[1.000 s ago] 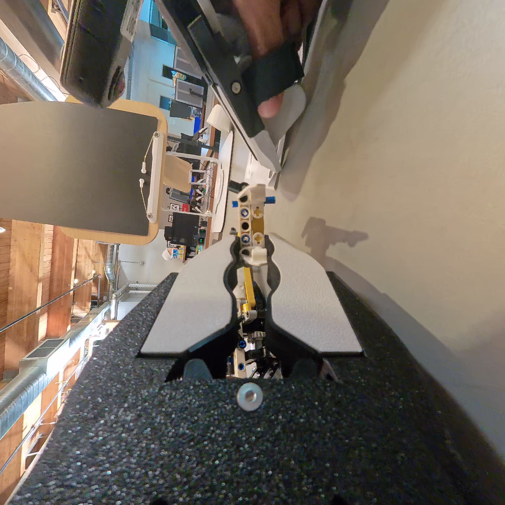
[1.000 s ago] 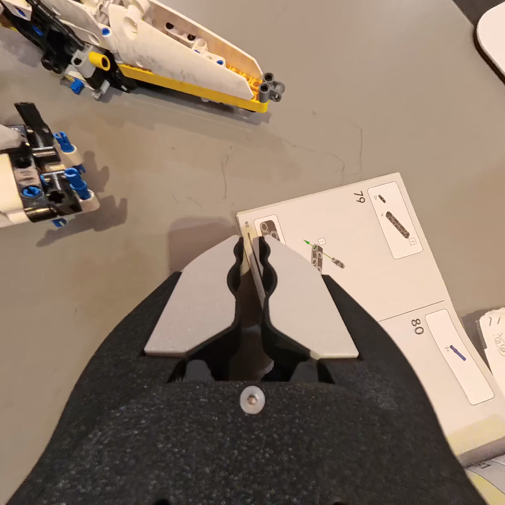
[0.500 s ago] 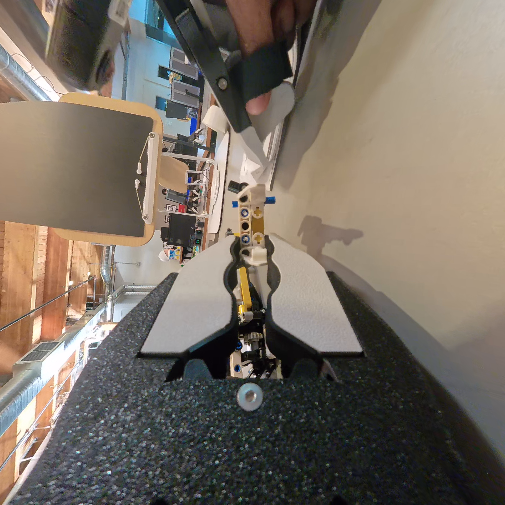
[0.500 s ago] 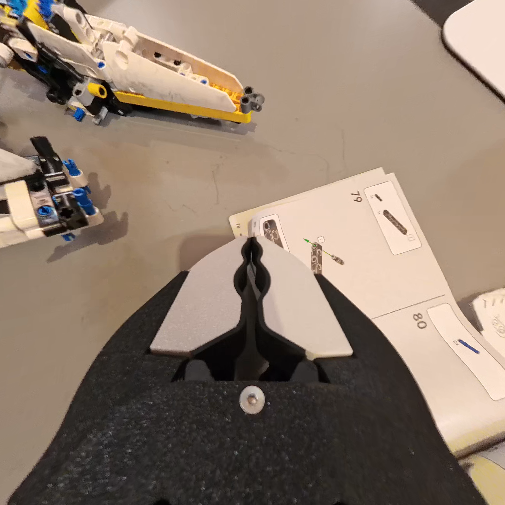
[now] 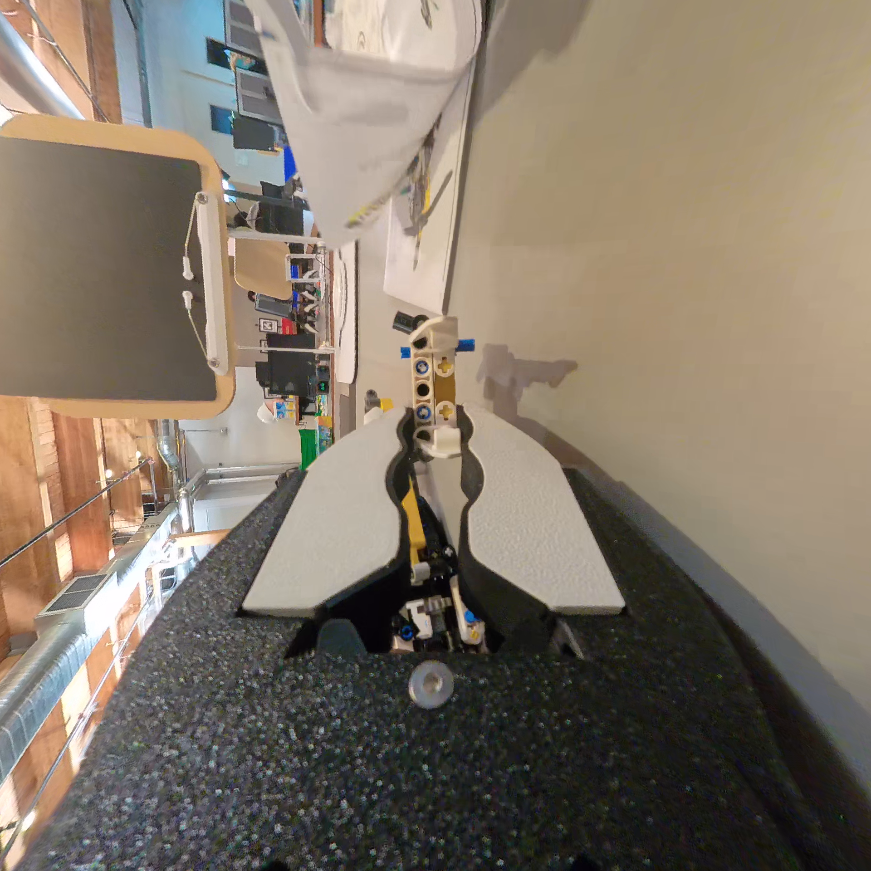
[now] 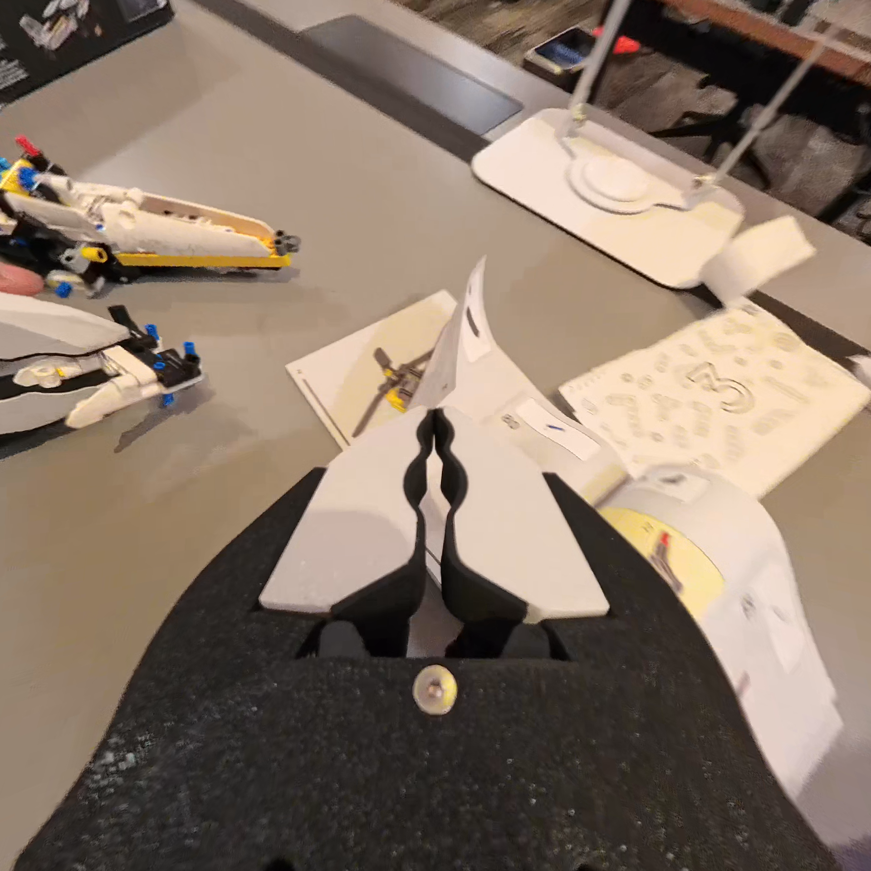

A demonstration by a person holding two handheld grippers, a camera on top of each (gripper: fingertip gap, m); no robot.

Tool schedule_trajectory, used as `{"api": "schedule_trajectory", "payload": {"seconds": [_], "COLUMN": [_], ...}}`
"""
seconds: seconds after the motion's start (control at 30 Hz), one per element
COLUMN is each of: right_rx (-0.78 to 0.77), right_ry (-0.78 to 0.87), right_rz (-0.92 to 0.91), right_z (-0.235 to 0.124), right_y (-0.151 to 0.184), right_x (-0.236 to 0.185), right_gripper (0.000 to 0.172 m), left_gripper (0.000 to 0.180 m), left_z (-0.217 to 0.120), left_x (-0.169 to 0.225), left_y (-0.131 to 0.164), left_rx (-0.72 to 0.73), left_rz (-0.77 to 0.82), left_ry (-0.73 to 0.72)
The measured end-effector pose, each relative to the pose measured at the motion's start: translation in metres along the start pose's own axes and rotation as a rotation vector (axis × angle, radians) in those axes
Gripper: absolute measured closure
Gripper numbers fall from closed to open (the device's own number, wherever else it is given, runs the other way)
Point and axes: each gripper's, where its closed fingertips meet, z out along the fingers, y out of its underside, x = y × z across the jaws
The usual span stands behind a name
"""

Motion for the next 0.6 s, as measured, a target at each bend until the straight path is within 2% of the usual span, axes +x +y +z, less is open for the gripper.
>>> {"api": "schedule_trajectory", "payload": {"seconds": [0.03,0.17,0.33,0.5,0.6], "right_rx": [0.015,0.055,0.074,0.051,0.057], "right_ry": [0.023,0.121,0.240,0.313,0.301], "right_rz": [0.023,0.090,0.169,0.194,0.208], "right_z": [-0.007,-0.037,-0.077,-0.107,-0.115], "right_y": [0.002,0.015,0.046,0.080,0.092], "right_x": [0.008,0.037,0.070,0.086,0.088], "right_gripper": [0.172,0.172,0.172,0.172,0.172], "left_gripper": [0.162,0.162,0.162,0.162,0.162], "left_z": [0.005,0.026,0.052,0.080,0.099], "left_x": [0.000,-0.007,-0.018,-0.026,-0.025], "left_y": [-0.001,-0.019,-0.055,-0.098,-0.116], "left_rx": [-0.012,-0.016,0.023,0.067,0.062], "left_rz": [0.006,0.056,0.080,0.105,0.127], "left_ry": [0.010,0.018,0.026,0.026,0.029]}}
